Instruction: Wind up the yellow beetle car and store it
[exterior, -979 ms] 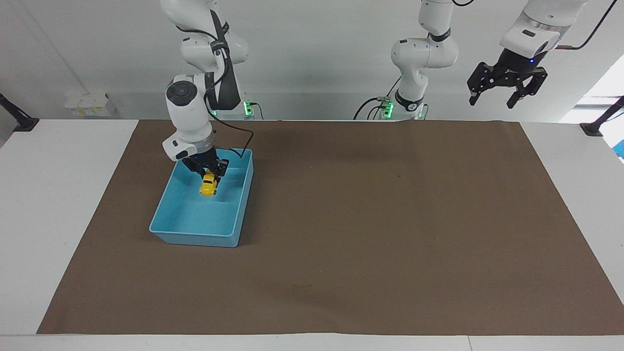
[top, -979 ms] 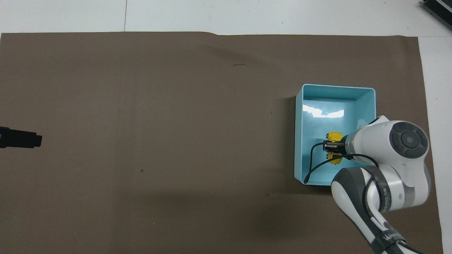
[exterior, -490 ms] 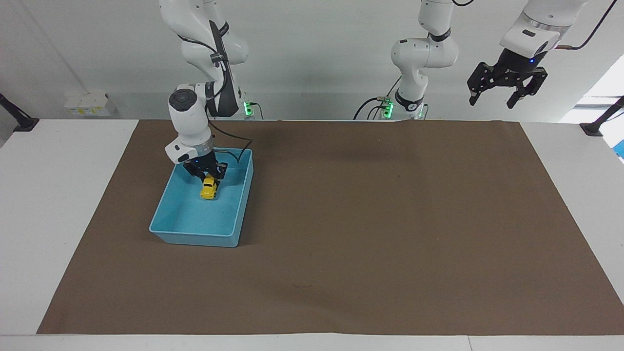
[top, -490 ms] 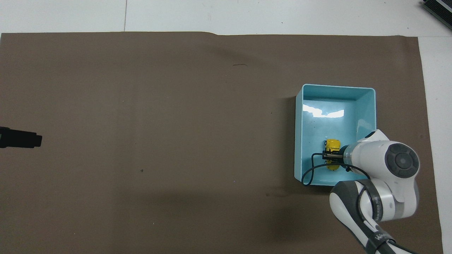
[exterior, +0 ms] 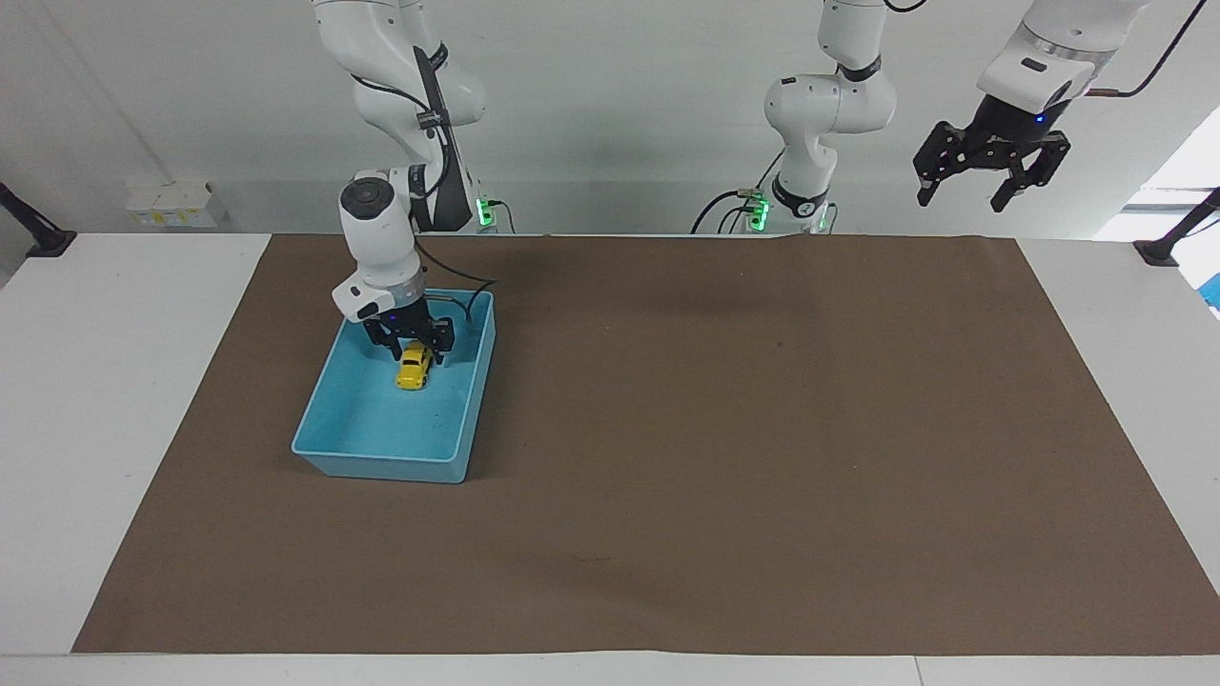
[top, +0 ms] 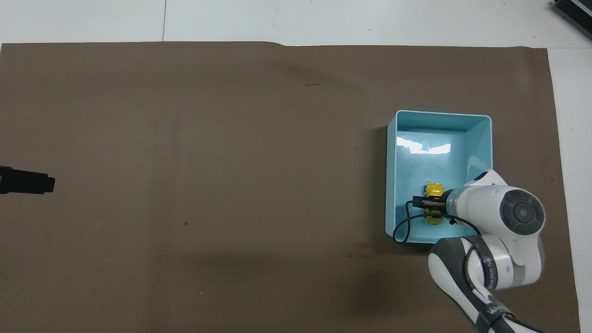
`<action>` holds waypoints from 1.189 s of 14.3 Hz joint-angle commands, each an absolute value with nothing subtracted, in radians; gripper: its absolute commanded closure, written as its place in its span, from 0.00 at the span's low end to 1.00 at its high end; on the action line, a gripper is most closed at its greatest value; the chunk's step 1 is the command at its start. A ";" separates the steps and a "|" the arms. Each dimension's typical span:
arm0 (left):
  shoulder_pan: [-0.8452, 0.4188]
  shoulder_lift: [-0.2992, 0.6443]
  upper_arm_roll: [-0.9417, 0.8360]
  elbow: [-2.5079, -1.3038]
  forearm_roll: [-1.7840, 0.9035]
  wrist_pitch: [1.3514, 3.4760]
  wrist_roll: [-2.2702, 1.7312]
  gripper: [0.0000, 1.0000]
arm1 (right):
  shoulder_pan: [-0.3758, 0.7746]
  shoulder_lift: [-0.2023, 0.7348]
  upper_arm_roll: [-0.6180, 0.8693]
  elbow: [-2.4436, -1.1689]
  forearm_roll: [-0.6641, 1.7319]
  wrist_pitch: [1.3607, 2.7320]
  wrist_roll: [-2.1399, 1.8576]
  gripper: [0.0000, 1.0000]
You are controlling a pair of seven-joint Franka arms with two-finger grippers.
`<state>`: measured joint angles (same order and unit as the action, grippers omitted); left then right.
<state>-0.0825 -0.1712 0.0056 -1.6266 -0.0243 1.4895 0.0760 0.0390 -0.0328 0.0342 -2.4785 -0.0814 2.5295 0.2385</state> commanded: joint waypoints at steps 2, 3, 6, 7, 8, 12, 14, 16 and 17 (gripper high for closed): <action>-0.058 -0.169 -0.008 -1.606 -0.026 1.463 0.084 0.00 | 0.020 -0.038 0.038 -2.288 -0.060 2.308 0.172 0.00; -0.058 -0.169 -0.008 -1.606 -0.026 1.463 0.084 0.00 | 0.008 -0.037 0.038 -2.229 -0.060 2.249 0.167 0.00; -0.057 -0.169 -0.008 -1.606 -0.026 1.463 0.084 0.00 | -0.011 0.000 0.037 -2.053 -0.057 2.078 0.101 0.00; -0.057 -0.169 -0.008 -1.606 -0.026 1.463 0.084 0.00 | -0.030 0.005 0.037 -2.002 -0.055 2.019 0.097 0.00; -0.057 -0.169 -0.008 -1.606 -0.026 1.463 0.084 0.00 | -0.044 0.009 0.038 -1.964 -0.055 1.973 0.097 0.00; -0.058 -0.169 -0.008 -1.606 -0.026 1.463 0.084 0.00 | -0.063 0.008 0.034 -1.794 -0.003 1.772 0.107 0.00; -0.058 -0.169 -0.008 -1.606 -0.026 1.463 0.084 0.00 | -0.077 0.005 0.034 -1.718 0.002 1.703 0.132 0.00; -0.058 -0.169 -0.008 -1.606 -0.026 1.463 0.084 0.00 | -0.081 0.005 0.035 -1.630 0.002 1.599 0.169 0.00; -0.058 -0.169 -0.008 -1.606 -0.026 1.463 0.084 0.00 | -0.087 0.011 0.035 -1.582 0.005 1.545 0.169 0.00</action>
